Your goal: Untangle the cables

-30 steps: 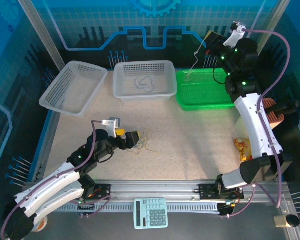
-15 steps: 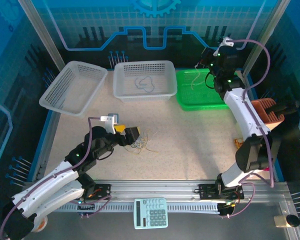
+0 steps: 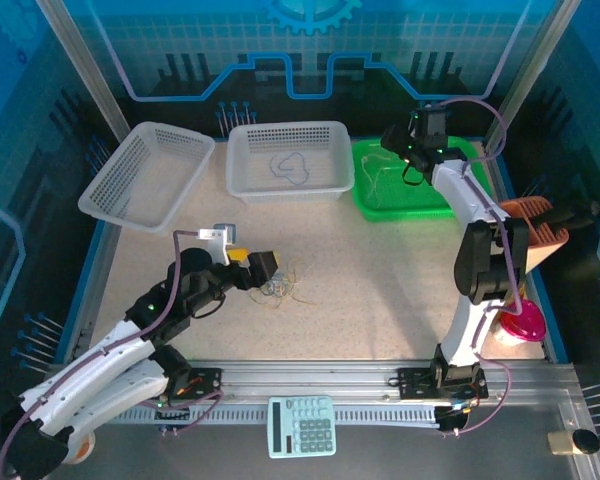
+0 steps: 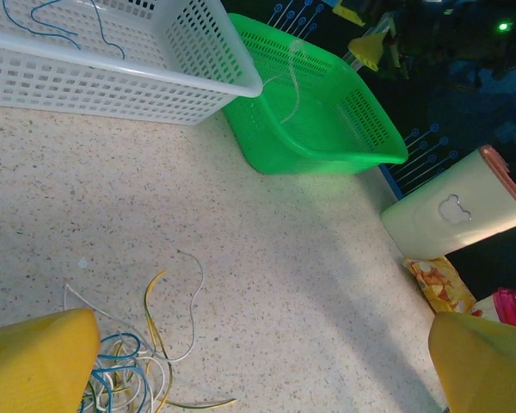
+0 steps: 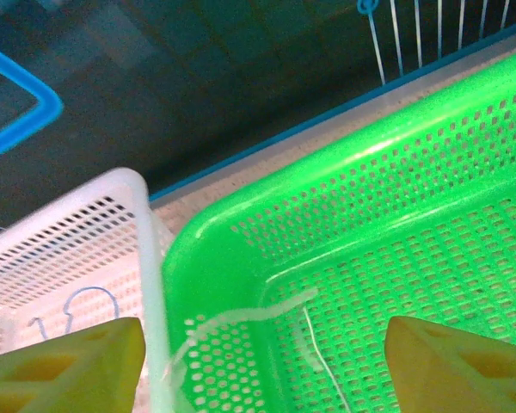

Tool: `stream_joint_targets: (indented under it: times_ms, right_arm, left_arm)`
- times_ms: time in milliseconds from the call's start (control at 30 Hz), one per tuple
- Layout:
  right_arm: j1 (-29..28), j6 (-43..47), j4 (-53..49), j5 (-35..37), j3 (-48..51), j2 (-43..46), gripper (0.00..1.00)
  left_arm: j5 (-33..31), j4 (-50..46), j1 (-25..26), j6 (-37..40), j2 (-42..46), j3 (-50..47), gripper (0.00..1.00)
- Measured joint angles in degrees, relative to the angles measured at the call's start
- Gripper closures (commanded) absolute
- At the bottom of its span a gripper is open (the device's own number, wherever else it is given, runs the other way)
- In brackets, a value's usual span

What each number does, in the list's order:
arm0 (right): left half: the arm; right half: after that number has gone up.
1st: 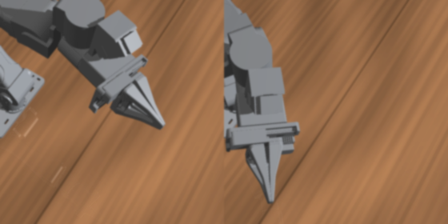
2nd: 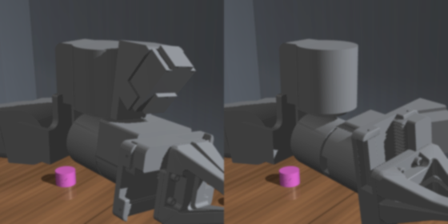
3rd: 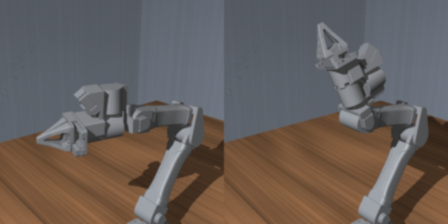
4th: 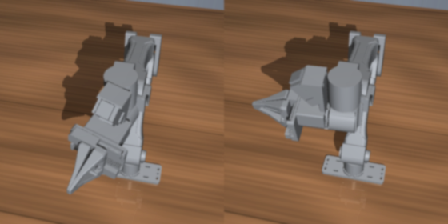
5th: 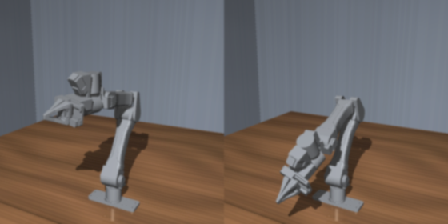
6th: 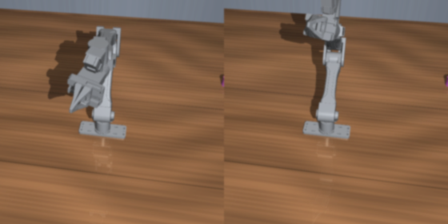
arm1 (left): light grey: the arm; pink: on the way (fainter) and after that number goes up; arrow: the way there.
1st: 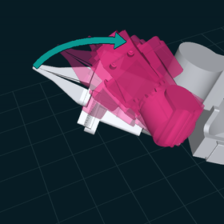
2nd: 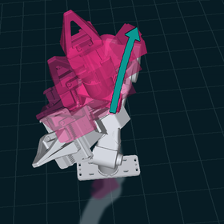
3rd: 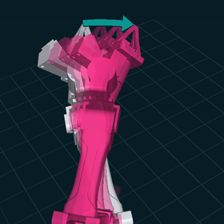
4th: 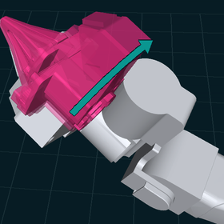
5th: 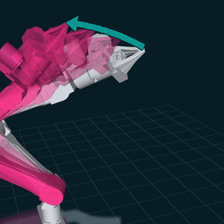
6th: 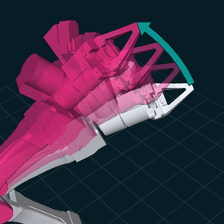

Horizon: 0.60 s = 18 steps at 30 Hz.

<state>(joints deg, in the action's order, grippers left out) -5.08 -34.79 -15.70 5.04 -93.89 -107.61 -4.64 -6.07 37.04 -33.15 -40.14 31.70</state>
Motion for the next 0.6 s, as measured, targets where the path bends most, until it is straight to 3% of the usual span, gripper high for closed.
stream_joint_targets:
  times_ms: [333,600]
  right_arm:
    - [-0.15,-0.37,1.64,-3.21,1.49,9.77,0.24]
    - [-4.13,-1.84,3.85,-6.23,11.26,14.88,0.24]
  left_arm:
    - [-0.33,-1.46,0.0,-1.09,-0.33,0.15,0.01]
    - [-1.14,-2.82,0.0,-1.46,-0.28,1.18,0.01]
